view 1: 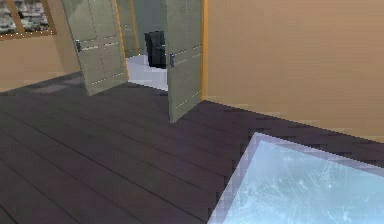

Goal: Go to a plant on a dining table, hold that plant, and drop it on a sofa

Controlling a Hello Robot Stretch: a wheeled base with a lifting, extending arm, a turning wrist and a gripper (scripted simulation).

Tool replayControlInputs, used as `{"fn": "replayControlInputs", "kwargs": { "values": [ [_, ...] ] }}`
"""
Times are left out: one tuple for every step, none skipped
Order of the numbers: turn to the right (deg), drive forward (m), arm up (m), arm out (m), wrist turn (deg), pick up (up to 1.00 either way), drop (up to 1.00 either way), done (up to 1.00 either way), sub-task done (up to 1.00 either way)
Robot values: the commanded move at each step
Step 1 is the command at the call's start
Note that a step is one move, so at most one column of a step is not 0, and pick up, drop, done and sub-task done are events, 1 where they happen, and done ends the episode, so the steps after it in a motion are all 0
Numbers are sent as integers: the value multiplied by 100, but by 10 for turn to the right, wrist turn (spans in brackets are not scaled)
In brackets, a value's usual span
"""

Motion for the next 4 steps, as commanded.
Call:
{"fn": "replayControlInputs", "kwargs": {
  "values": [
    [0,0,26,0,0,0,0,0,0],
    [0,0,0,48,0,0,0,0,0],
    [0,0,0,0,450,0,0,0,0],
    [0,0,0,0,450,0,0,0,0]
  ]
}}
